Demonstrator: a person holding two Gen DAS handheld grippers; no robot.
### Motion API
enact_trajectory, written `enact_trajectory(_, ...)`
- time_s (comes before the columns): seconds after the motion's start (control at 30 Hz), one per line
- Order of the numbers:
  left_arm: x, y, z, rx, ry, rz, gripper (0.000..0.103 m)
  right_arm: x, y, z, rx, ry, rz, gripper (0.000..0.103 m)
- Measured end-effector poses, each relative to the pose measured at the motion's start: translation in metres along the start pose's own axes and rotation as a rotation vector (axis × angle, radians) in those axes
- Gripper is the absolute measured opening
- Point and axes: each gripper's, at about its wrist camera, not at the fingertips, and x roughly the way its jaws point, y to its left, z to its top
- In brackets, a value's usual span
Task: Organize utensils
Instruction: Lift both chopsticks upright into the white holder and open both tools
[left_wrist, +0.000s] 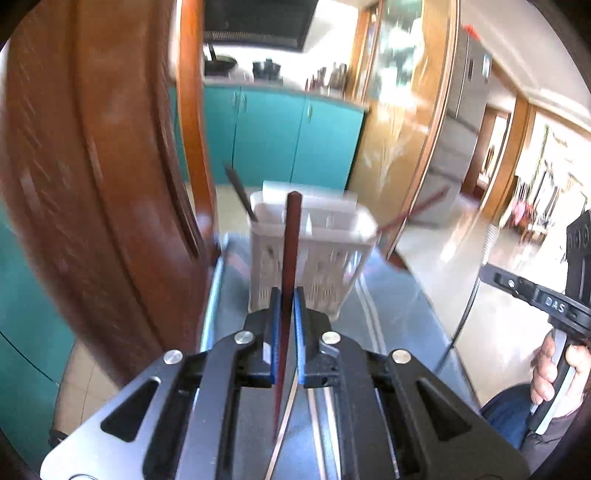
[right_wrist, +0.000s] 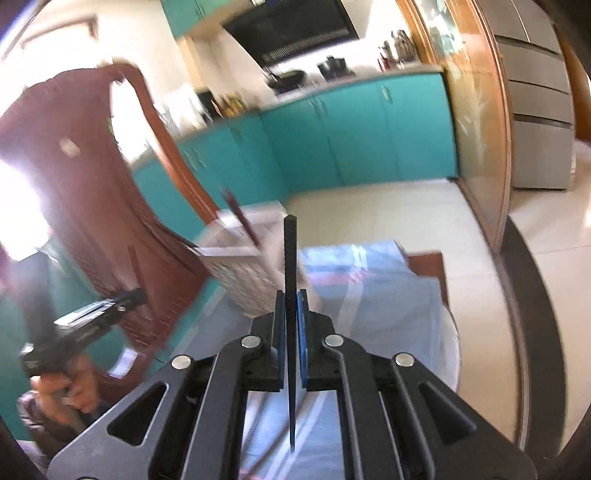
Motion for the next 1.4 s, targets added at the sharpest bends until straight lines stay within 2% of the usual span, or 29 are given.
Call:
enact_trajectory(0.07,-0.022,0.003,0.021,-0.015,-0.070,-0.011,0.007,-0.012,0.010,0.018,-0.008,-0.046,0.050,0.007)
enact_trajectory(0.17,-0.040,0.001,0.053,-0.021,-0.157,-0.025,0.007,-0.018,0.026,0.063,-0.028,-0.141,0.131,0.007)
enact_trajectory(0.3,-0.057,0.000,0.105,-0.047,-0.285,-0.031,0.007,-0.010,0.038,0.106,-0.018,-0.273,0.133,0.007)
enact_trajectory(0.37,-0.053,0.001,0.120,-0.075,-0.314,-0.027,0.007,-0.005,0.042,0.114,0.010,-0.318,0.137,0.007)
enact_trajectory(0.47,-0.033,0.007,0.133,-0.136,-0.349,0.033,0.007,0.009,0.047,0.125,0.026,-0.374,0.090,0.007)
enact_trajectory(0.6,-0.018,0.015,0.135,-0.183,-0.374,0.064,0.007,0.030,0.049,0.127,0.015,-0.412,0.022,0.007)
enact_trajectory(0.73,-0.010,0.020,0.136,-0.222,-0.421,0.077,0.007,0.065,0.054,0.115,-0.091,-0.378,-0.089,0.007)
enact_trajectory(0.8,-0.003,0.015,0.134,-0.205,-0.443,0.106,0.007,0.076,0.051,0.108,-0.106,-0.355,-0.098,0.007)
enact_trajectory(1.0,0.029,0.002,0.125,-0.135,-0.370,0.176,0.007,0.085,0.046,0.087,-0.147,-0.311,-0.113,0.007)
enact_trajectory(1.13,0.037,-0.005,0.118,-0.099,-0.340,0.188,0.007,0.077,0.048,0.081,-0.157,-0.303,-0.120,0.009)
enact_trajectory(1.17,0.038,-0.007,0.115,-0.091,-0.337,0.191,0.007,0.072,0.049,0.080,-0.162,-0.311,-0.128,0.016)
enact_trajectory(1.2,0.038,-0.009,0.113,-0.076,-0.335,0.198,0.007,0.067,0.050,0.080,-0.165,-0.322,-0.133,0.028)
enact_trajectory(1.27,0.038,-0.009,0.109,-0.061,-0.343,0.205,0.007,0.054,0.052,0.078,-0.170,-0.349,-0.136,0.041)
enact_trajectory(1.4,0.027,-0.009,0.101,-0.033,-0.380,0.214,0.010,0.020,0.053,0.070,-0.176,-0.351,-0.130,0.043)
